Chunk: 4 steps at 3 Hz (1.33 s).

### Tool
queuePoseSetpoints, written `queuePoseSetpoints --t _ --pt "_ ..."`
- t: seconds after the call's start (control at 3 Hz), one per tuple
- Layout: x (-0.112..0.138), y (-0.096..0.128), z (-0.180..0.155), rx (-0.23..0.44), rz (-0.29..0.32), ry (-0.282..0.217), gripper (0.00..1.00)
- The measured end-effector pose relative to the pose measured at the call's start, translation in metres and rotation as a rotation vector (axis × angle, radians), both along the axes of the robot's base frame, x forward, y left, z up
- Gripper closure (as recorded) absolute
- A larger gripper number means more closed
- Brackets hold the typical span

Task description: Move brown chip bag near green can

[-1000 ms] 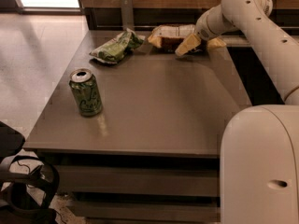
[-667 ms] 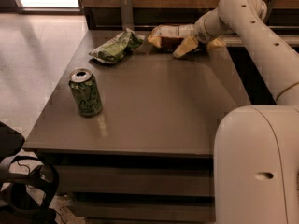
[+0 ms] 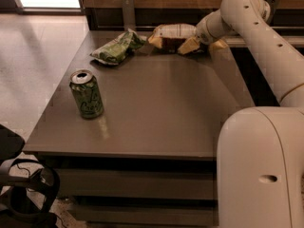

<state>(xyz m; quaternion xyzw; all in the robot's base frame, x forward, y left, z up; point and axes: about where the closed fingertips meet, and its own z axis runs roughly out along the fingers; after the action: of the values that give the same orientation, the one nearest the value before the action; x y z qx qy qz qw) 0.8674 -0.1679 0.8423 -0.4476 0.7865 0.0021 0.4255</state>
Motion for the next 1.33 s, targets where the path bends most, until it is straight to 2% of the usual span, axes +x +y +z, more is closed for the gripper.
queuePoseSetpoints --t 0.33,0.67,1.33 --pt "0.0006 0.0023 -0.0028 0.0 0.003 0.004 0.8" --pt "0.0006 0.0024 -0.0004 0.0 0.003 0.004 1.0" --pt "0.0005 0.0023 0.0 0.0 0.003 0.004 1.0"
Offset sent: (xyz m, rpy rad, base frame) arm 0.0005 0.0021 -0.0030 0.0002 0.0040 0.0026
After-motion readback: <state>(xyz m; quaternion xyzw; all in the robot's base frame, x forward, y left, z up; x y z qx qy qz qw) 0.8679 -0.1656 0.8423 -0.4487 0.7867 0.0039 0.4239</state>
